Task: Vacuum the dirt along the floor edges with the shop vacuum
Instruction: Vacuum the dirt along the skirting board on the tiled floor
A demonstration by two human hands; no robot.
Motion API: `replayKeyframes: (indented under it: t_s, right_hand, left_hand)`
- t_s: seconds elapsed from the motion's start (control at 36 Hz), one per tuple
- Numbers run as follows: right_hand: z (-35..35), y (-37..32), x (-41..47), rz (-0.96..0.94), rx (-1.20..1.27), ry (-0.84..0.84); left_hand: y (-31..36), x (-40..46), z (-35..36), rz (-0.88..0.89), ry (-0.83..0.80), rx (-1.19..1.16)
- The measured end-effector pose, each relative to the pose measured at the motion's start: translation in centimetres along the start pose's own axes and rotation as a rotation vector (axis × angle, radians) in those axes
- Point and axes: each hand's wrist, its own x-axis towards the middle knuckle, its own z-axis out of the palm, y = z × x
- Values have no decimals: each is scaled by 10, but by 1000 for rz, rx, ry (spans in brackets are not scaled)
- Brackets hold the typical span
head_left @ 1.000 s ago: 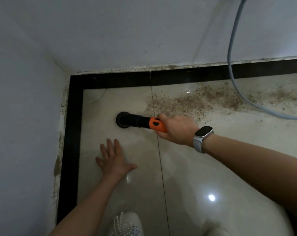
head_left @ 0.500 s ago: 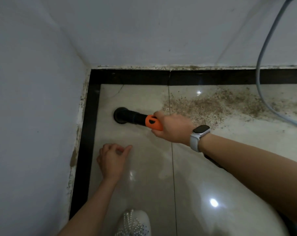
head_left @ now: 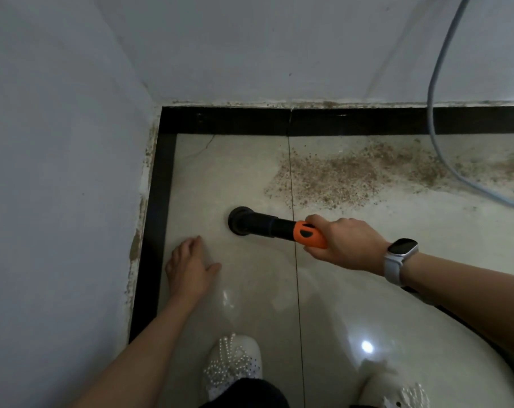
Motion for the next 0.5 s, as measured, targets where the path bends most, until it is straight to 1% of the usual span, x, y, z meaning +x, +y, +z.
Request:
replayKeyframes:
  t_s: [0.14, 0.22, 0.28, 0.36, 0.44, 0.5]
  right_hand:
    - [5, -18, -9, -127, -31, -47]
    - [16, -36, -11, -222, -63, -95]
    - [19, -47, -7, -250, -70, -102]
    - [11, -55, 12, -207, -67, -12]
    - [-3, -57, 36, -89, -26, 103]
    - [-12, -55, 47, -19, 11, 133]
  left_hand:
    - [-14, -20, 7, -46, -50, 41]
    - [-20, -29, 7, -72, -56, -4]
    - [-23, -32, 8, -75, -62, -32]
    - [-23, -33, 6, -89, -89, -27]
    - [-21, -31, 3, -83, -99, 15]
    - [-18, -29, 0, -73, -81, 4]
